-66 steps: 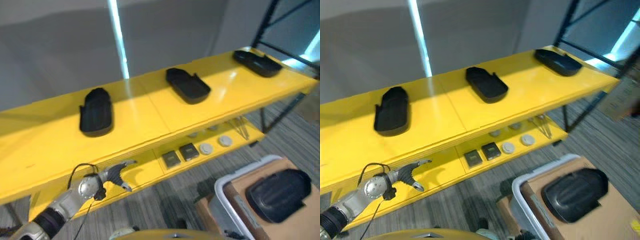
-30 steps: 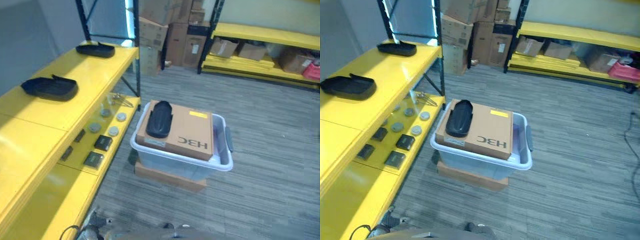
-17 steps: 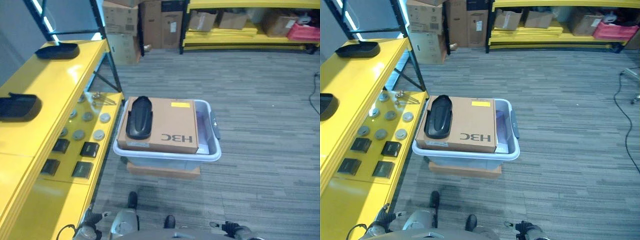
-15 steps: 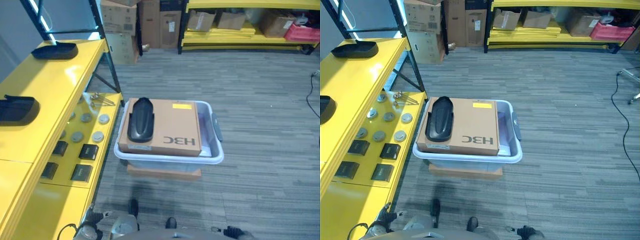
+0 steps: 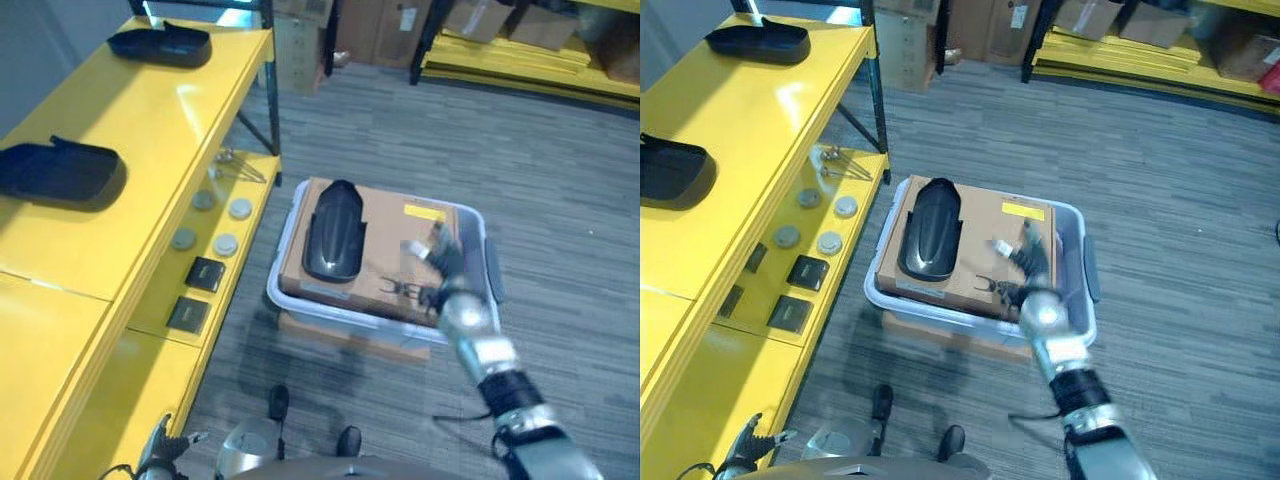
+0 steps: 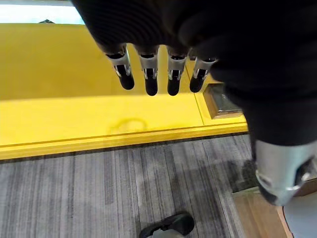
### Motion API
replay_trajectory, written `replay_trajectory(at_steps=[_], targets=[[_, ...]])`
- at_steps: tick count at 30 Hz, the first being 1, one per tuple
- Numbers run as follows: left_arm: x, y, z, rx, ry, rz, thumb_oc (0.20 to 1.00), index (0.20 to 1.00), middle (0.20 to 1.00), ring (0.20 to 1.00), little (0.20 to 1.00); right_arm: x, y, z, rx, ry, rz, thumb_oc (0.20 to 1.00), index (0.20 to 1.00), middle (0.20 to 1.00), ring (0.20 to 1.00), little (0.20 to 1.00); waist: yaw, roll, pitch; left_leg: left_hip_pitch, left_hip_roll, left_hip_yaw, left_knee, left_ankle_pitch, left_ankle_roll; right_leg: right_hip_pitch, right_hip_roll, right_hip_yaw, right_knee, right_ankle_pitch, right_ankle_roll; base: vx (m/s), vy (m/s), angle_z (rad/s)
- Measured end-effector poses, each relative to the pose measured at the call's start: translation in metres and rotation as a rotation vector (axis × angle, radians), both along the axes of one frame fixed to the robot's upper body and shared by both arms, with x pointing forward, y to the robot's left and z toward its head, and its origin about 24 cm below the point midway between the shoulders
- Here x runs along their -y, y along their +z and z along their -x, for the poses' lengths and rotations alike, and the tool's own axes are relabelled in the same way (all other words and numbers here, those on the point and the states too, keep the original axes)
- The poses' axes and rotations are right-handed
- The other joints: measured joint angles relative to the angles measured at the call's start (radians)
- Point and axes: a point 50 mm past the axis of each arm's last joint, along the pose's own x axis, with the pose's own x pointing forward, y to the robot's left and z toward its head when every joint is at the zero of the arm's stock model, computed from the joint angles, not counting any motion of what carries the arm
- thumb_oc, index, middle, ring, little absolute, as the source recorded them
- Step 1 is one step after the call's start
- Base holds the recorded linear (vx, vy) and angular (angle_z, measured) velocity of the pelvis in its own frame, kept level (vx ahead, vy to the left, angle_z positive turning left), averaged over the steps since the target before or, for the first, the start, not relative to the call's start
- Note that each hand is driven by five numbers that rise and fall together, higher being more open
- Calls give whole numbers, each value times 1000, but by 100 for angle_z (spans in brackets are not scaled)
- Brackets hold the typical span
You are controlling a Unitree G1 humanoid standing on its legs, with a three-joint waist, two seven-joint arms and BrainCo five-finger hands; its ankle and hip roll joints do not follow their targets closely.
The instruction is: Move parts from the plastic box to the shelf.
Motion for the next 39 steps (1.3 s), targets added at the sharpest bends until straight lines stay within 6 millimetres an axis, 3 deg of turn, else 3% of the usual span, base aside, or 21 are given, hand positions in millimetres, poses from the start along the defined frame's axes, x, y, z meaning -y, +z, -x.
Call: replay_trajectory(at_steps=[1, 2, 5, 6, 10, 14, 16, 17, 20, 23, 26, 33, 39], targets=[[-3, 0, 3, -6, 18, -3, 1000, 1000, 1000, 1000, 1000, 11, 33, -1, 112, -50, -1, 1000, 1000, 1000, 1000, 1000, 0, -8, 0, 8, 0, 0, 0, -1, 1, 9, 0, -1, 0, 0, 0, 70, 51, 2], [-4, 0, 3, -7, 22, -3, 1000, 1000, 1000, 1000, 1000, 13, 51, 0, 171, -54, 2, 1000, 1000, 1000, 1000, 1000, -2, -10, 1, 13, 0, 0, 0, -1, 1, 15, 0, -1, 0, 0, 0, 75, 52, 0], [-10, 1, 3, -2, 54, 0, 1000, 1000, 1000, 1000, 1000, 15, 99, 11, 334, -53, 27, 1000, 1000, 1000, 1000, 1000, -6, -23, -2, 25, 1, 1, -1, -3, 2, 27, 1, -6, 0, -1, 2, 70, 37, -1], [-10, 1, 4, -4, 59, -1, 1000, 1000, 1000, 1000, 1000, 15, 102, 12, 342, -49, 36, 1000, 1000, 1000, 1000, 1000, -8, -29, 0, 32, 2, 1, -1, -3, 2, 34, 1, -6, 0, -1, 2, 82, 48, 0], [-9, 0, 8, -15, 58, 1, 1000, 1000, 1000, 1000, 1000, 24, 70, 1, 145, -100, 41, 1000, 1000, 1000, 1000, 1000, -2, -54, -12, 35, 0, -2, -1, -12, -9, 43, 0, -13, 0, -3, 4, 71, 59, 3], [-5, -2, 11, -21, 37, 6, 1000, 1000, 1000, 1000, 1000, 34, -1, -11, -174, -178, 46, 1000, 1000, 1000, 1000, 1000, 37, -54, -12, 15, -5, -20, 0, -8, -6, 28, -5, -32, 0, -5, 8, -37, 74, 15], [-2, -2, 7, -14, -10, 11, 1000, 1000, 1000, 1000, 1000, 54, -44, -14, -367, -277, 93, 1000, 1000, 1000, 1000, 1000, 67, -41, -6, -42, -11, -49, 21, 10, 7, -11, -8, -67, 10, 0, 9, -233, 108, 50], [4, 0, -10, 23, -58, 27, 1000, 1000, 1000, 1000, 1000, 80, -67, -7, -503, -408, 100, 1000, 1000, 1000, 1000, 1000, 106, -8, 16, -114, -17, -78, 58, 16, 11, -62, -13, -97, 34, -1, 11, -179, 55, 60], [8, 0, -20, 43, -88, 48, 1000, 1000, 1000, 1000, 1000, 90, -59, -14, -481, -484, 110, 1000, 1000, 1000, 1000, 1000, 152, 56, 58, -178, -24, -108, 75, 33, 21, -114, -15, -116, 51, 0, 14, -136, 31, 32], [2, 4, -29, 73, -111, 47, 1000, 1000, 1000, 1000, 1000, 84, -35, -31, -377, -461, 125, 1000, 1000, 1000, 1000, 1000, 183, 82, 88, -228, -27, -135, 75, 53, 18, -159, -16, -146, 63, 3, 13, -128, 28, 29], [0, 8, -36, 96, -130, 55, 1000, 1000, 1000, 1000, 1000, 75, -7, -46, -271, -452, 129, 1000, 1000, 1000, 1000, 1000, 213, 80, 133, -253, -27, -150, 75, 59, 11, -189, -19, -162, 92, -14, 10, -63, 7, 17], [1, 10, -40, 131, -146, 75, 1000, 1000, 1000, 1000, 1000, 75, 8, -50, -211, -450, 86, 1000, 1000, 1000, 1000, 1000, 252, 50, 154, -253, -39, -170, 75, 60, 12, -177, -25, -187, 94, -26, 18, 19, 4, 11], [1, 14, -46, 167, -149, 94, 1000, 1000, 1000, 1000, 1000, 79, -14, -40, -308, -466, 92, 1000, 1000, 1000, 1000, 1000, 242, 23, 149, -192, -45, -179, 58, 48, -4, -105, -23, -188, 49, -23, 26, 30, 3, 3]])
